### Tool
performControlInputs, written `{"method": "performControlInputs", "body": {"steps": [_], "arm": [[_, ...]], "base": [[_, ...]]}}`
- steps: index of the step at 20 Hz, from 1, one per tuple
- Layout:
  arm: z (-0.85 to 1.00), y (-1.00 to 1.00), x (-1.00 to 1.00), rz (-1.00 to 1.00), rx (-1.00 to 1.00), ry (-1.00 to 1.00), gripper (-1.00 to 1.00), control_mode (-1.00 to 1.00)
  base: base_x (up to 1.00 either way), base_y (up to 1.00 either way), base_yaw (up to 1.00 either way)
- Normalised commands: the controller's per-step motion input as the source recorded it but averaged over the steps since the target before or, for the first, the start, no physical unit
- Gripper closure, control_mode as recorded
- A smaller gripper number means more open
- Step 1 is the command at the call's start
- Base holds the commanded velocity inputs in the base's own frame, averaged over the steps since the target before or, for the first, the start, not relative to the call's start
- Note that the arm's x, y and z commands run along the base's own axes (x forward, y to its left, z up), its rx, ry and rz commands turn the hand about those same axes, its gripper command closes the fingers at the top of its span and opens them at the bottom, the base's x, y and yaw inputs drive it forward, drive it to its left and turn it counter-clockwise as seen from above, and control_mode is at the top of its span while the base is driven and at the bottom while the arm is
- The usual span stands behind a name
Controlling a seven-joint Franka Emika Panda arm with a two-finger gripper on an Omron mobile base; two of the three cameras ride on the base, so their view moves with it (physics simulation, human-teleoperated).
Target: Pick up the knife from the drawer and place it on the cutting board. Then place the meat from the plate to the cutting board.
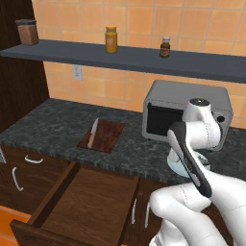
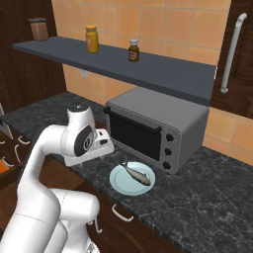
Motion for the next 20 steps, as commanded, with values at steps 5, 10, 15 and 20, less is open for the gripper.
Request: {"method": "performControlInputs", "body": {"steps": [5, 10, 15, 20], "arm": [[-0.05, -0.59, 0.16, 0.1, 0.0, 0.01, -1.0, -1.0], [-0.27, -0.38, 0.49, 0.0, -0.02, 0.02, -1.0, -1.0], [-0.35, -0.2, 0.58, 0.0, -0.02, 0.04, -1.0, -1.0], [-0.35, -0.42, 0.49, 0.01, 0.0, 0.1, -1.0, -1.0]], "base": [[0.0, 0.0, 0.0], [0.0, 0.0, 0.0], [0.0, 0.0, 0.0], [0.0, 0.0, 0.0]]}}
